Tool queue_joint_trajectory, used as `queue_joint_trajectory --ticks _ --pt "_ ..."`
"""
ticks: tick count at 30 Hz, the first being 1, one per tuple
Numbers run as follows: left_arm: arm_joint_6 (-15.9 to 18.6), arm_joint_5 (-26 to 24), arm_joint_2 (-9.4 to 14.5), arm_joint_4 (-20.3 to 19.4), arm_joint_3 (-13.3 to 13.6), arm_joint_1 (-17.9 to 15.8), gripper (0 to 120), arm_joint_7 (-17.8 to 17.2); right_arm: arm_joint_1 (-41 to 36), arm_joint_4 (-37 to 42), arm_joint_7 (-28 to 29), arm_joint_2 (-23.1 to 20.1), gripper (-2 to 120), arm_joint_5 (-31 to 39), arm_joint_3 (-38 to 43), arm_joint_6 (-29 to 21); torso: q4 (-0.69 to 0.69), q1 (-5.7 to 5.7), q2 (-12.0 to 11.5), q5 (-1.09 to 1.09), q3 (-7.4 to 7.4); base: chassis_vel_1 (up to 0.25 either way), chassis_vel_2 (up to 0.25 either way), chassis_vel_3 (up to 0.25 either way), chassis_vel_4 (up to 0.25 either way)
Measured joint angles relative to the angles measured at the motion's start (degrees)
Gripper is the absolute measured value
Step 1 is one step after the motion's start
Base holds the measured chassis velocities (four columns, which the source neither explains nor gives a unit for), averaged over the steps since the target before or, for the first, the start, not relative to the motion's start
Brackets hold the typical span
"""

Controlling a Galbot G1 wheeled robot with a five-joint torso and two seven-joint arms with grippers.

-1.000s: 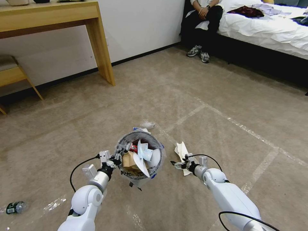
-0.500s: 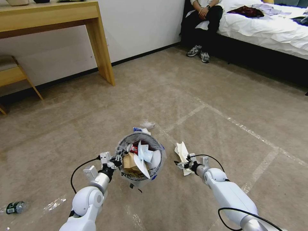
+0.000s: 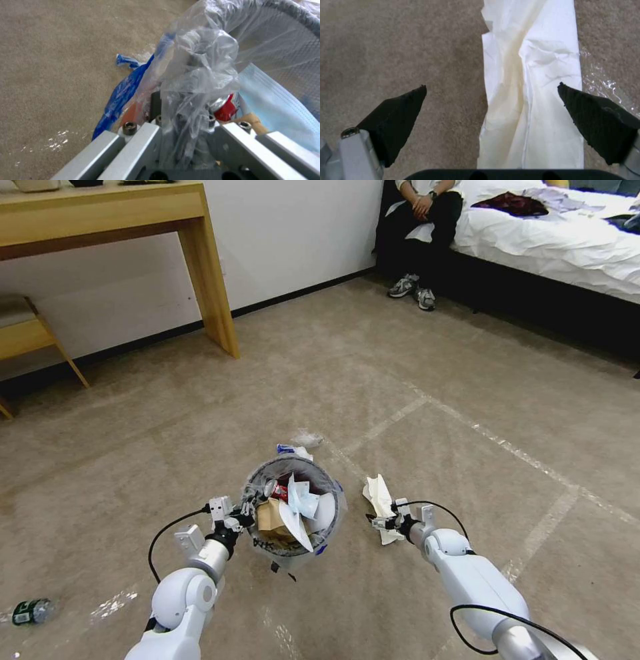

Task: Pick up the trash bin and place the garbage on the floor into it.

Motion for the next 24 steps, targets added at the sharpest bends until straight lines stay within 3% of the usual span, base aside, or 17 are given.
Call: queue_joint_trajectory --ticks 4,24 --pt "0.0 0.1 0.03 0.27 0.21 0.0 1 0.0 2.36 -5.04 -0.04 1.54 100 -1.9 0.3 1.23 0.0 0.0 0.0 0.0 0.0 0.0 0.0 0.0 0.0" --pt "-0.08 0.71 -1.01 0.28 0.32 0.35 1 0.0 3.87 -8.12 1.95 3.26 100 -4.42 1.06 0.97 -0.01 0.0 0.0 0.0 0.0 0.0 0.0 0.0 0.0"
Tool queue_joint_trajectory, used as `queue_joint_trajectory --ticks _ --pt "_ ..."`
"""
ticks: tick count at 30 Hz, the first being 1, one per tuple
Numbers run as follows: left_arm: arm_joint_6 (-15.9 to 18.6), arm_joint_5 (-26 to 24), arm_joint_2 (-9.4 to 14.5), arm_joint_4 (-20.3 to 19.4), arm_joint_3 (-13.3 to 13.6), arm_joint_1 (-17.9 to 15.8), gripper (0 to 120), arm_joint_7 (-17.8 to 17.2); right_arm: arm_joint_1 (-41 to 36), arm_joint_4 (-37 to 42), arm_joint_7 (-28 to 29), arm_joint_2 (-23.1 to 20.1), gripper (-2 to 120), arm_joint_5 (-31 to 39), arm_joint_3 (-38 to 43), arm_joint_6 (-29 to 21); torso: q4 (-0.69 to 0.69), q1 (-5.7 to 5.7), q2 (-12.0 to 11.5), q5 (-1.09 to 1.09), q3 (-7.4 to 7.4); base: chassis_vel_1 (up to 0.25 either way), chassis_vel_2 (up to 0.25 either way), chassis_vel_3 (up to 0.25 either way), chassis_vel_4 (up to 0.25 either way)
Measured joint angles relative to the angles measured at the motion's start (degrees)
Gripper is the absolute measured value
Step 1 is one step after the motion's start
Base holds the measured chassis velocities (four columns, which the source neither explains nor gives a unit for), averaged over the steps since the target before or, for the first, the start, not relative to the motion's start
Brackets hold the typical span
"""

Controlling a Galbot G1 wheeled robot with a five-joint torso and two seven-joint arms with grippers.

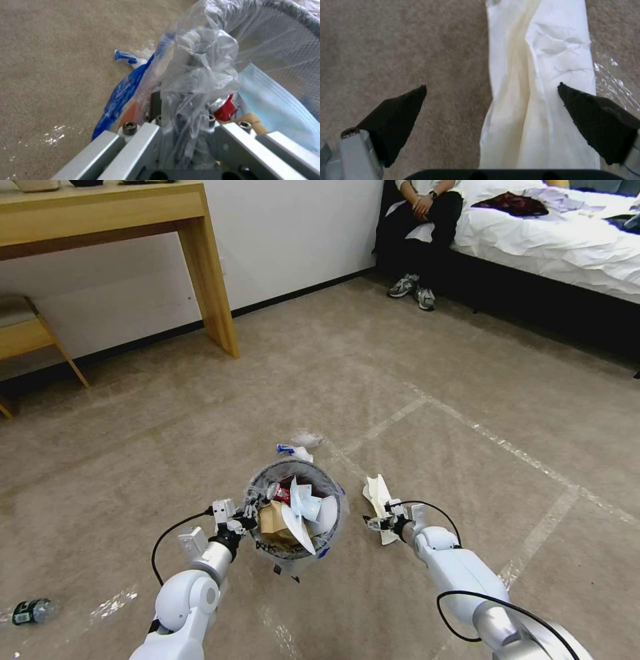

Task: Pick up the trash bin and place the garbage on the floor into it.

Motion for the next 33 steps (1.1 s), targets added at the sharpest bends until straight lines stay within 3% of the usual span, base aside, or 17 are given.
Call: queue_joint_trajectory --ticks 27,33 --pt "-0.24 0.28 -0.37 0.65 0.13 -0.36 1 0.08 0.3 -1.54 2.68 0.88 98 -1.87 1.22 -0.02 0.0 0.0 0.0 0.0 0.0 0.0 0.0 0.0 0.0" --pt "-0.24 0.28 -0.46 0.87 0.23 -0.56 1 0.09 0.15 -1.57 2.75 0.85 82 -1.86 1.39 -0.05 0.0 0.0 0.0 0.0 0.0 0.0 0.0 0.0 0.0"
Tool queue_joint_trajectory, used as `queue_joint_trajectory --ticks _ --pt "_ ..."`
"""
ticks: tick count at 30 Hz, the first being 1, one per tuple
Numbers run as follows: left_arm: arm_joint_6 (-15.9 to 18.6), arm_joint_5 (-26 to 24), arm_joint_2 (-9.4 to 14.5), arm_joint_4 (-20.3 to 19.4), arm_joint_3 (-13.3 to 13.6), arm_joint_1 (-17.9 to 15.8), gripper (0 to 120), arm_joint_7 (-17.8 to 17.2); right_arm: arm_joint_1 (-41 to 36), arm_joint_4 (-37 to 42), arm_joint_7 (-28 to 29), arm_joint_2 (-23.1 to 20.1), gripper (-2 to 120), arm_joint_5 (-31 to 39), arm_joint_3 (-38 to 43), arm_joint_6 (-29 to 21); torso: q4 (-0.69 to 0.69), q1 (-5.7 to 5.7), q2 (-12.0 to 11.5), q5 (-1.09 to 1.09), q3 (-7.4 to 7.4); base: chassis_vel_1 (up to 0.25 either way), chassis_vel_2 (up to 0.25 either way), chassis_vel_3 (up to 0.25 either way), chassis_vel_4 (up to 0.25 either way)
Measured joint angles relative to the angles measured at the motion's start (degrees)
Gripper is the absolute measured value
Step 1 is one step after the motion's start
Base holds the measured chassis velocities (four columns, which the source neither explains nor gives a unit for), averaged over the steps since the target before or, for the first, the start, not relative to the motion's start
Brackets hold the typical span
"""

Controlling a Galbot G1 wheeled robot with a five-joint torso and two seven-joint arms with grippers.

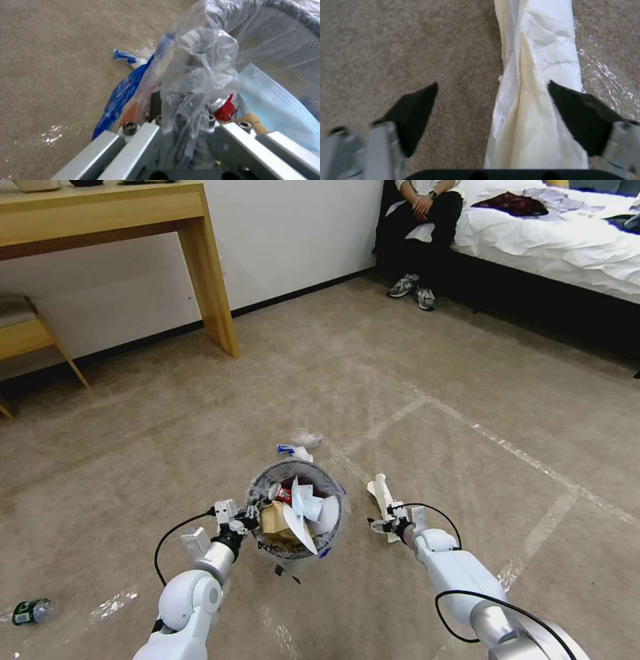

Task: Pick up the trash bin and place the garbage on the floor into it.

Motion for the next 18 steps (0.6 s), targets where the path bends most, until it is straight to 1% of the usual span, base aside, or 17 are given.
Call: queue_joint_trajectory --ticks 1,2,3,4,5,8,9,10,11,13,14,15,16,17,18 --pt "0.0 0.0 -0.01 0.02 0.01 0.0 1 0.0 0.0 -0.02 0.06 -0.01 79 0.0 0.01 -0.02 0.0 0.0 0.0 0.0 0.0 0.0 0.0 0.0 0.0" --pt "0.0 0.01 -0.02 0.06 0.02 0.0 1 0.0 0.0 -0.09 0.17 -0.04 73 0.0 0.03 -0.08 0.0 0.0 0.0 0.0 0.0 0.0 0.0 0.0 0.0" --pt "0.0 0.01 -0.02 0.06 0.02 0.0 1 0.0 0.0 -0.09 0.17 -0.04 73 0.0 0.03 -0.08 0.0 0.0 0.0 0.0 0.0 0.0 0.0 0.0 0.0" --pt "0.0 0.01 -0.04 0.06 0.03 0.02 1 0.0 0.0 -0.13 0.2 -0.07 66 -0.01 0.05 -0.11 0.0 0.0 0.0 0.0 0.0 0.0 0.0 0.0 0.0" --pt "0.0 0.01 -0.04 0.06 0.03 0.02 1 0.0 0.0 -0.13 0.2 -0.07 66 -0.01 0.05 -0.11 0.0 0.0 0.0 0.0 0.0 0.0 0.0 0.0 0.0" --pt "0.0 0.01 -0.04 0.06 0.05 0.01 1 0.0 -0.13 -0.13 0.3 -0.14 50 -0.09 0.2 -0.11 0.0 0.0 0.0 0.0 0.0 0.0 0.0 0.0 0.0" --pt "0.0 0.01 -0.04 0.06 0.05 0.01 1 0.0 -0.13 -0.13 0.3 -0.14 50 -0.09 0.2 -0.11 0.0 0.0 0.0 0.0 0.0 0.0 0.0 0.0 0.0" --pt "0.0 0.01 0.0 0.06 0.05 -0.04 1 0.0 -0.18 -0.12 0.38 -0.15 44 -0.16 0.27 -0.11 0.0 0.0 0.0 0.0 0.0 0.0 0.0 0.0 0.0" --pt "0.0 0.01 0.0 0.06 0.05 -0.04 1 0.0 -0.18 -0.12 0.38 -0.15 44 -0.16 0.27 -0.11 0.0 0.0 0.0 0.0 0.0 0.0 0.0 0.0 0.0" --pt "0.0 -0.05 0.08 0.06 0.06 -0.22 1 0.0 -0.29 -0.08 0.62 -0.15 32 -0.3 0.48 -0.11 0.0 0.0 0.0 0.0 0.0 0.0 0.0 0.0 0.0" --pt "0.0 -0.05 0.08 0.06 0.06 -0.22 1 0.0 -0.29 -0.08 0.62 -0.15 32 -0.3 0.48 -0.11 0.0 0.0 0.0 0.0 0.0 0.0 0.0 0.0 0.0" --pt "0.0 -0.08 0.09 0.0 0.09 -0.23 1 0.0 -0.39 0.1 0.66 -0.17 26 -0.32 0.52 -0.12 0.0 0.0 0.0 0.0 0.0 0.0 0.0 0.0 0.0" --pt "0.0 -0.09 0.09 -0.05 0.11 -0.23 1 0.0 -0.48 0.23 0.67 -0.19 23 -0.32 0.55 -0.12 0.0 0.0 0.0 0.0 0.0 0.0 0.0 0.0 0.0" --pt "0.0 -0.09 0.09 -0.05 0.11 -0.23 1 0.0 -0.48 0.23 0.67 -0.19 23 -0.32 0.55 -0.12 0.0 0.0 0.0 0.0 0.0 0.0 0.0 0.0 0.0" --pt "0.0 -0.09 0.07 -0.18 0.14 -0.2 1 -0.02 -0.64 0.57 0.76 -0.24 16 -0.31 0.62 -0.12 0.0 0.0 0.0 0.0 0.0 0.0 0.0 0.0 0.0"
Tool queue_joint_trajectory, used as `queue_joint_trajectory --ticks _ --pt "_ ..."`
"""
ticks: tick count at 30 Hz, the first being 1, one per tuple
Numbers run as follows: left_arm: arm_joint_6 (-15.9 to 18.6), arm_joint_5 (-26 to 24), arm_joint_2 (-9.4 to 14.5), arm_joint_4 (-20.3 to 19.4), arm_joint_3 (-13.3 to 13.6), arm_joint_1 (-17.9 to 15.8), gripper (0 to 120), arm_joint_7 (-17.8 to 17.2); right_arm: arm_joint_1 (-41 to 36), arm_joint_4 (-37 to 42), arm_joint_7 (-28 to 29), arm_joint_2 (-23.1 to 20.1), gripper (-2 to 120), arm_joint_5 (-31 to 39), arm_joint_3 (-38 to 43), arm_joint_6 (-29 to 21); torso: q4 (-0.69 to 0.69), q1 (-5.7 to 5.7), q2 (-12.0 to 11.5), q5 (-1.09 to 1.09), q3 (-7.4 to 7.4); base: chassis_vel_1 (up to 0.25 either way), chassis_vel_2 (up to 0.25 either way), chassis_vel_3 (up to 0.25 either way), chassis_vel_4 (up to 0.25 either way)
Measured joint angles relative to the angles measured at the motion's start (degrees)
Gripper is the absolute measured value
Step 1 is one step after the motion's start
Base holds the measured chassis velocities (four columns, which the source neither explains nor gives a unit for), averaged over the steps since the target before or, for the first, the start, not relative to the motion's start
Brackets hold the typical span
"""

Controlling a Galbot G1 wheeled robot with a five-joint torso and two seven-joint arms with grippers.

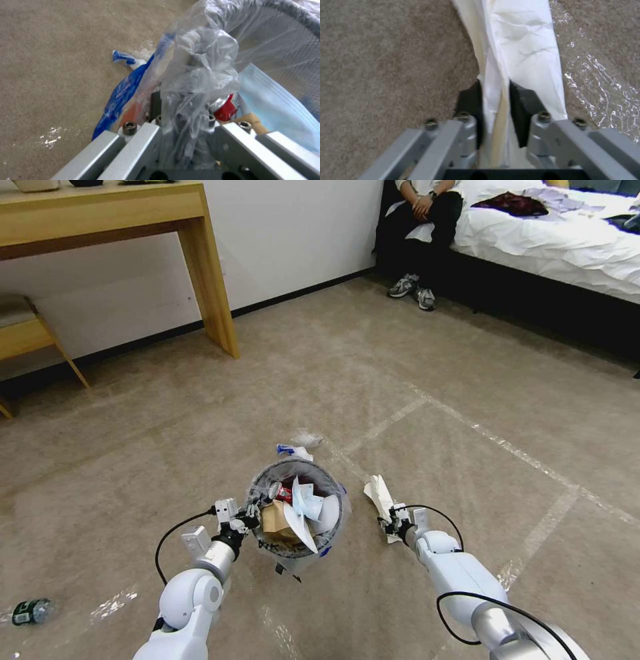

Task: Pick up the trash bin and place the garbage on the floor into it.

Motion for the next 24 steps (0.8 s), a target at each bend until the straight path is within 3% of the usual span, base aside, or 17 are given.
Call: queue_joint_trajectory --ticks 5,19,24 --pt "0.02 0.02 -0.17 -0.38 0.18 0.41 1 -0.07 -0.86 1.55 0.14 -0.42 0 0.12 0.18 0.0 0.0 0.0 0.0 0.0 0.0 0.0 0.0 0.0 0.0" --pt "0.3 -0.07 0.53 -2.61 0.05 1.69 1 -0.42 -3.57 5.84 0.83 -1.24 0 0.44 0.8 0.26 0.0 0.0 0.0 0.0 0.0 0.0 0.0 0.0 0.0" --pt "0.3 -0.07 0.9 -3.17 0.05 2.25 1 -0.41 -6.03 11.05 1.99 -2.38 0 1.88 0.77 -0.67 0.01 0.0 0.0 0.0 0.0 0.0 0.0 0.0 0.0"
